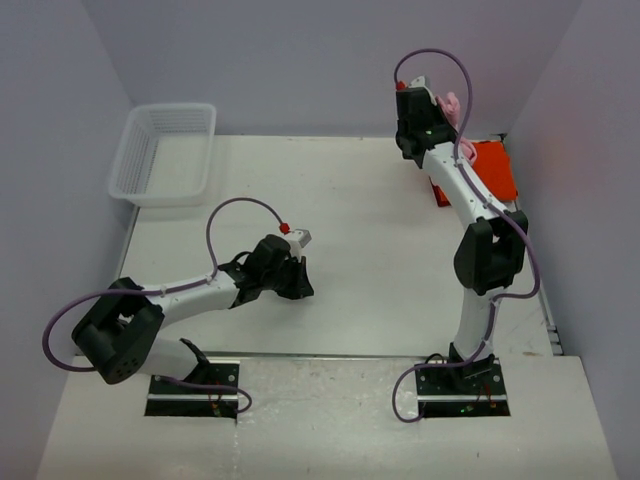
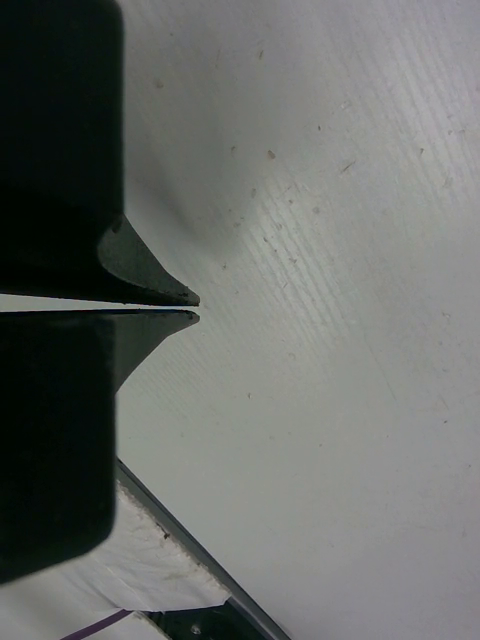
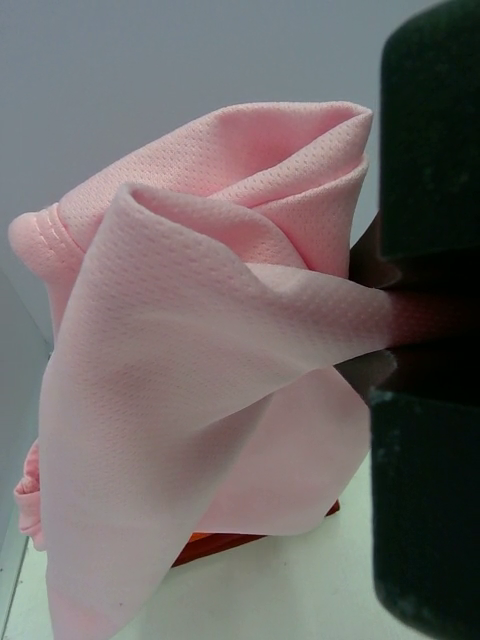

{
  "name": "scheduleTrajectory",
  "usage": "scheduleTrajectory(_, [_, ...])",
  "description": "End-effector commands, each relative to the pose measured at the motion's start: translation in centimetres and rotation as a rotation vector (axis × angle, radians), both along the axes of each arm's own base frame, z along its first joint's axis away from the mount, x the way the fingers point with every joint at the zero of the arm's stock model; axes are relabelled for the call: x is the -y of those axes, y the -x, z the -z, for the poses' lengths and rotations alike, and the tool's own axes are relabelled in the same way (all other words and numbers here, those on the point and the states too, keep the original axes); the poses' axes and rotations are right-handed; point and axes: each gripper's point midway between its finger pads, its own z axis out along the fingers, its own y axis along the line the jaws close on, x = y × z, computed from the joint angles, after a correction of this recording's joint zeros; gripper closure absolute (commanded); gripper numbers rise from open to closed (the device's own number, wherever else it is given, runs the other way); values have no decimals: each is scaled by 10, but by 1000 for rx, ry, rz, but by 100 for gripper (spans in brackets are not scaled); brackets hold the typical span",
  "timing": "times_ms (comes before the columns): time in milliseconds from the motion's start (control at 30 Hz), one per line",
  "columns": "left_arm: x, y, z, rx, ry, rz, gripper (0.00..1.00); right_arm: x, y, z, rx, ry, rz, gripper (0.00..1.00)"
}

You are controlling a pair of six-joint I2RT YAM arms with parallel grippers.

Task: Fold and stack the t-shirts
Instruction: Put the neatly folded tshirt into the corner of the board with the right arm

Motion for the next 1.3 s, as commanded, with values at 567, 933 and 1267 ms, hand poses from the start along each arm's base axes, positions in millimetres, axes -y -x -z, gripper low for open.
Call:
scheduleTrajectory(567, [10,-6,-9,45,39,35,97,-11,14,-11,55,-74,-32,100])
scheduleTrajectory(933, [9,-5,-7,38,36,33,97,-24,21,-4,48,-104,-47,100])
scheduleTrajectory(1267, [7,-4,-7,40,29,35,97,-25,17,6,23,-99,-47,100])
